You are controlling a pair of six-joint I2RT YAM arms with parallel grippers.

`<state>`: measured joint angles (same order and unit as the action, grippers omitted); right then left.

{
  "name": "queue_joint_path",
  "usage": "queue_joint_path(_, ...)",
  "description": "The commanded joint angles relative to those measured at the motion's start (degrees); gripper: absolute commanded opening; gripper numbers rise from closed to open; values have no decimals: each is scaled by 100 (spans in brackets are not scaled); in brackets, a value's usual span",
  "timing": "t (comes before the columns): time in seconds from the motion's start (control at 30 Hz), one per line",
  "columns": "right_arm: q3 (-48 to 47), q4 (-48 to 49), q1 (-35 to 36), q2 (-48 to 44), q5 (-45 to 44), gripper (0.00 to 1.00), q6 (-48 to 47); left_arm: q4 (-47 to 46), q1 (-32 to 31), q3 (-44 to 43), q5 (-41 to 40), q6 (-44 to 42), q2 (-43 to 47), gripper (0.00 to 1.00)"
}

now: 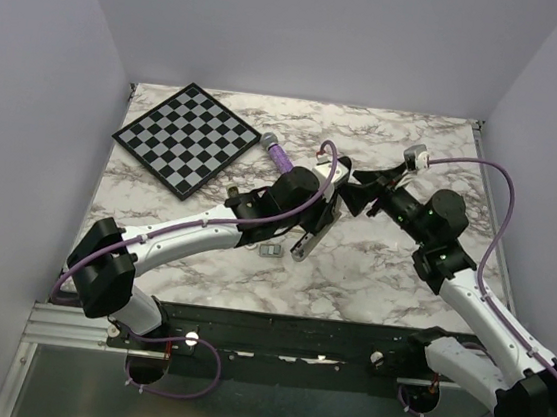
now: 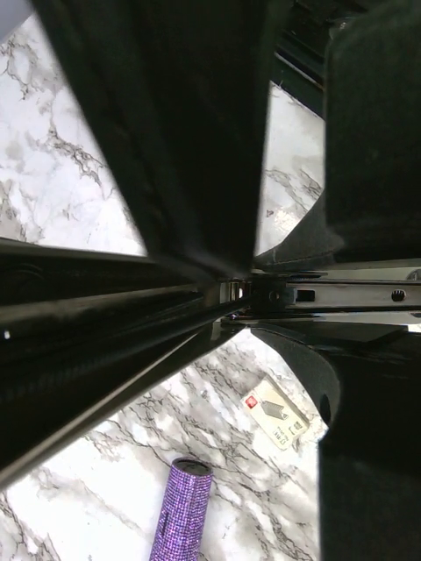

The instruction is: Load the staples into the stapler

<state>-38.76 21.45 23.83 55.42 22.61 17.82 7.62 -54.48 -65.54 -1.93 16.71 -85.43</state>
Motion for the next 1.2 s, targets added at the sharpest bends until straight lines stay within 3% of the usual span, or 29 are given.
queue_joint_path(0.0, -210, 219, 95, 144, 174, 72, 81, -199, -45, -328, -53, -71, 96, 0)
queue_joint_path(0.13, -254, 350, 104, 311, 182, 69, 247, -190, -80, -328, -17, -98, 105, 0)
queue_joint_path(0.23, -255, 395, 104, 338, 7, 59, 615, -208, -107, -276, -52, -142, 149, 0)
queue_joint_path(0.33, -220, 299, 104, 259, -388, 39, 1028, -400, -116, -57, -149, -151, 307, 0)
queue_joint_path(0.37, -185, 289, 104, 233, -502, 26, 1143, -471, -116, 14, -184, -150, 360, 0)
queue_joint_path(0.53, 122, 175, 95, -153, -1232, 1, 2195, -1164, -124, 619, -316, -142, 790, 0)
queue_joint_path(0.93, 1160, 456, 86, -787, -1910, 3, 4931, -3265, -528, 2026, -1133, -546, 1784, 0)
queue_joint_path(1.03, 1239, 430, 86, -848, -1945, 11, 4941, -3110, -546, 1905, -1195, -555, 1705, 0)
queue_joint_path(1.17, 1134, 316, 86, -849, -1945, 37, 4494, -2477, -546, 1492, -1160, -415, 1354, 0)
